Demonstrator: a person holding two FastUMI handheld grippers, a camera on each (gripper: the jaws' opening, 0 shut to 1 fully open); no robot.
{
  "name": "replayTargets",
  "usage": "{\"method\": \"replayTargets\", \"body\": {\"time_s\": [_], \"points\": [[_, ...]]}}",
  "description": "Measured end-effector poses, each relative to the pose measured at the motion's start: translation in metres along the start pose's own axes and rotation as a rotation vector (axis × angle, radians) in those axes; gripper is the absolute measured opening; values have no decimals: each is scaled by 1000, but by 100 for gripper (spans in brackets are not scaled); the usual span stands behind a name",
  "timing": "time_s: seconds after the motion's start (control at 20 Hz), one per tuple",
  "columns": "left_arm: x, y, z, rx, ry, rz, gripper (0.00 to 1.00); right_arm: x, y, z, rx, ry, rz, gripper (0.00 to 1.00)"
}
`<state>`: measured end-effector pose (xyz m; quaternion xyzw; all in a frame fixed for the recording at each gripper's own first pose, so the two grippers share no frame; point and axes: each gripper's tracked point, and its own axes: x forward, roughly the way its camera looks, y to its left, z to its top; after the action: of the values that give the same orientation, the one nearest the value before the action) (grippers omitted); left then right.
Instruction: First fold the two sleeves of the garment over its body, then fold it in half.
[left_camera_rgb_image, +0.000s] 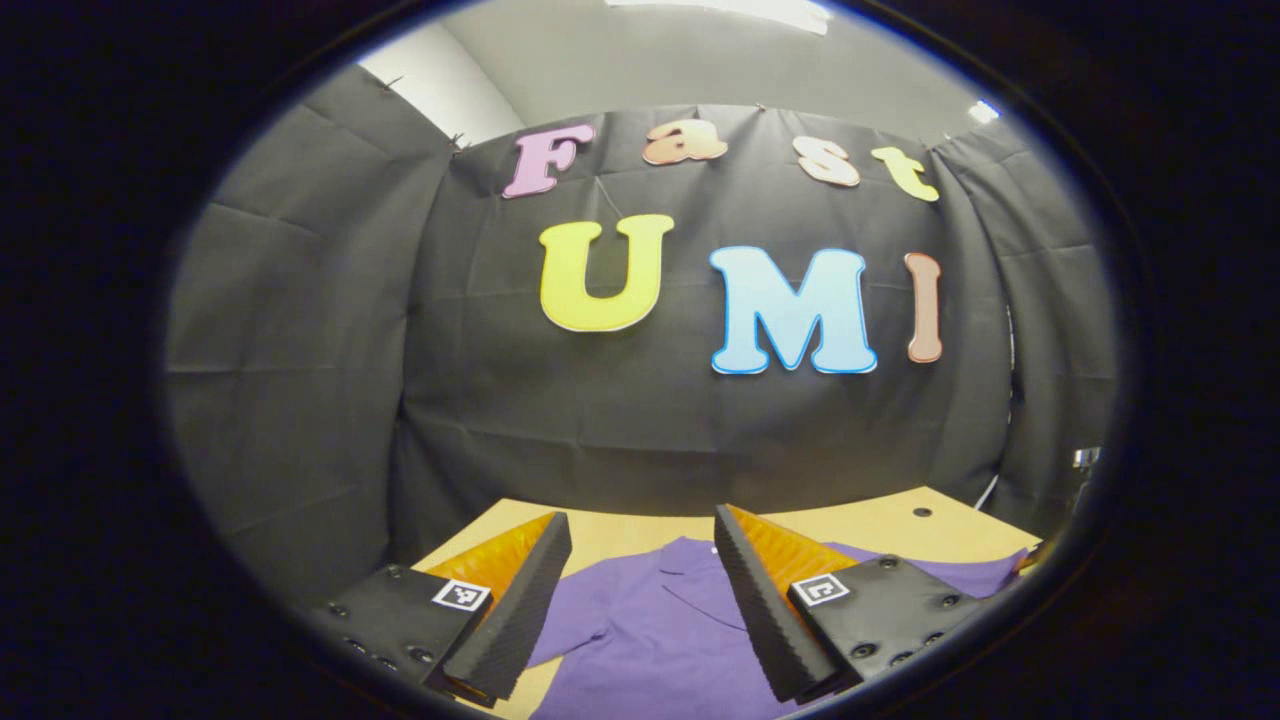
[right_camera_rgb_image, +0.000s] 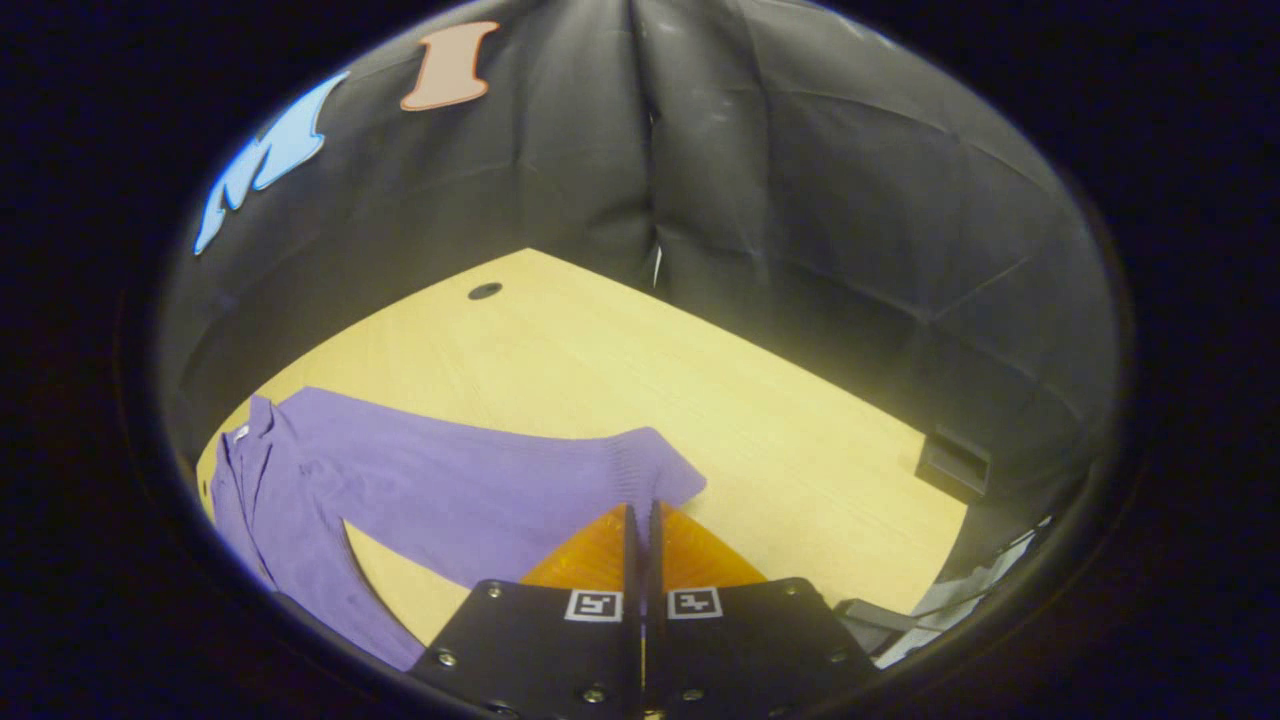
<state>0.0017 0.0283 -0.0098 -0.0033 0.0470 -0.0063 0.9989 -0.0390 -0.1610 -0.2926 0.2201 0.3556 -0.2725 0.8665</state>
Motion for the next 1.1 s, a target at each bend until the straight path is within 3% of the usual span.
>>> {"method": "replayTargets", "body": {"time_s": [0.3, 0.55, 0.8, 1.1], "points": [[7, -2, -1, -34, -1, -60, 94, -58, 34, 30, -79, -159, 1, 2], [7, 9, 0, -34, -14, -67, 94, -96, 72, 50, -152, -267, 14, 2], [7, 22, -3, -68, -11, -54, 94, -138, 127, 84, -344, -410, 35, 1], [7, 43, -3, -88, -17, -21, 94, -177, 244, 101, -454, -492, 220, 2]]}}
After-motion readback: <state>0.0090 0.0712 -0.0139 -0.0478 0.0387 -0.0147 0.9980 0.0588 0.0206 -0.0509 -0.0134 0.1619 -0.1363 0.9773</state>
